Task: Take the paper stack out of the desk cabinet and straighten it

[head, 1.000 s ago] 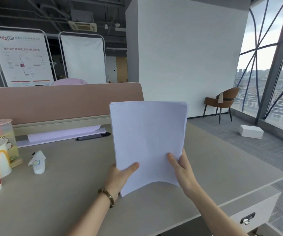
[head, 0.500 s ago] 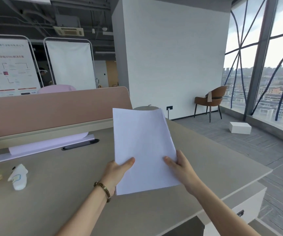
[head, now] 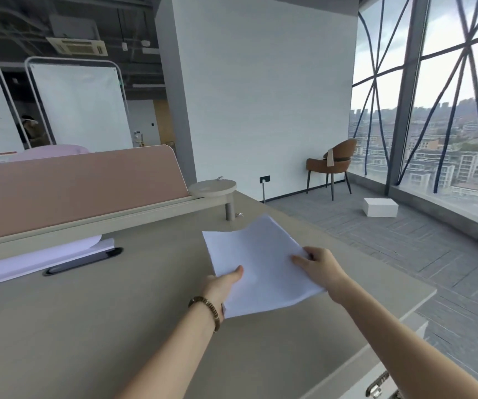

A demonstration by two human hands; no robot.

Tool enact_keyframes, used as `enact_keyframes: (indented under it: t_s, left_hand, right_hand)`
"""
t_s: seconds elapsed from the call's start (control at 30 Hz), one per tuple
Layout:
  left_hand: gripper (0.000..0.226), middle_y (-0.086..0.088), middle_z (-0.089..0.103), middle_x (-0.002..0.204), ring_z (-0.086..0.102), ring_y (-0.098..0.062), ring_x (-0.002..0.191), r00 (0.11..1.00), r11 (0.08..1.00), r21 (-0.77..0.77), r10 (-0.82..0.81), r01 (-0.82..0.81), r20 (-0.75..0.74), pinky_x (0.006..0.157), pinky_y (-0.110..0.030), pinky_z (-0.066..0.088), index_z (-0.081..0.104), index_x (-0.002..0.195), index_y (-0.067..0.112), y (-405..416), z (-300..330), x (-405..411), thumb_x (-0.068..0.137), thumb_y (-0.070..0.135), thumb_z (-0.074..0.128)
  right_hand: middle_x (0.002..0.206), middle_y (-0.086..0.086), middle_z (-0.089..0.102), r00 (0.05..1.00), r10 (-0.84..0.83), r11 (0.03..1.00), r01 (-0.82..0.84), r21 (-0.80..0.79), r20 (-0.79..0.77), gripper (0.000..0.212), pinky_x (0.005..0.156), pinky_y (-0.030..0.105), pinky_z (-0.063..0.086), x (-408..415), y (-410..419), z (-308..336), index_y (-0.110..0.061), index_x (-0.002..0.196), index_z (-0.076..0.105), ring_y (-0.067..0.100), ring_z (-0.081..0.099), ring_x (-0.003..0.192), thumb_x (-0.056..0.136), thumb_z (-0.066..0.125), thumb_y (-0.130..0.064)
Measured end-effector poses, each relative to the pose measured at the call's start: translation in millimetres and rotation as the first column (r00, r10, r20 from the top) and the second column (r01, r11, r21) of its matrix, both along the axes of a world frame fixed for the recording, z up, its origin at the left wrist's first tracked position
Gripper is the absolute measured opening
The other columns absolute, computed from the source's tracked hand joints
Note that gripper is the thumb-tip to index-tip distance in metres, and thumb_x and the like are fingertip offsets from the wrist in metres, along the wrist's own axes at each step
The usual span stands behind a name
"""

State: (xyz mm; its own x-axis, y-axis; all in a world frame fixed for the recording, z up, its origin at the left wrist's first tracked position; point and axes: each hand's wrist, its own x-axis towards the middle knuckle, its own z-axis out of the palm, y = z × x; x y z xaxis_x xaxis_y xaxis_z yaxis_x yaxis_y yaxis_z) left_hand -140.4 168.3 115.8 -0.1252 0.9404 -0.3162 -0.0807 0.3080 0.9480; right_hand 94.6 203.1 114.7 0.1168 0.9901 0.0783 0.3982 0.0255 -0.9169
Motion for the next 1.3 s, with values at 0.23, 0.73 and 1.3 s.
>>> enact_keyframes:
  t_s: [0.23, 0.73, 1.3]
  left_hand:
    - [0.03, -0.003, 0.074, 0.085, 0.07, -0.019, 0.071, 0.992, 0.992, 0.028, 0.121, -0.121, -0.017, 0.054, -0.023, 0.053, 0.071, 0.093, 0.007, 64.7, -16.2, 39.7, 0.074, 0.026, 0.084]
    - [0.04, -0.005, 0.062, 0.101, 0.065, -0.035, 0.094, 0.658, 0.964, 0.228, 0.084, 0.137, -0.749, 0.083, -0.042, 0.056, 0.037, 0.117, 0.015, 157.8, -26.5, 58.6, 0.082, 0.026, 0.055]
    - [0.058, -0.016, 0.051, 0.131, 0.044, -0.033, 0.122, 0.151, 0.979, 0.151, 0.13, 0.136, -0.98, 0.099, -0.042, 0.038, 0.05, 0.131, 0.012, 180.8, -44.0, 66.8, 0.093, 0.053, 0.036]
  right_hand:
    - [0.073, 0.008, 0.057, 0.999, -0.016, 0.998, 0.019, -0.054, 0.052, 0.028, 0.064, 0.031, 0.036, 34.2, 68.7, -13.6, 0.006, 0.088, 0.069, 0.021, 0.051, 0.068, 0.085, 0.066, -0.021]
    - [0.118, 0.009, 0.068, 0.905, -0.013, 0.997, 0.047, -0.068, 0.425, 0.046, 0.086, 0.031, 0.044, 55.1, 179.9, -15.5, -0.015, 0.124, 0.067, 0.029, 0.061, 0.113, 0.084, 0.07, -0.039]
    - [0.117, 0.012, 0.06, 0.53, 0.006, 0.999, -0.047, 0.022, 0.848, 0.048, 0.083, 0.039, 0.049, 49.1, 206.9, -16.0, -0.011, 0.118, 0.06, 0.032, 0.06, 0.109, 0.097, 0.041, -0.049]
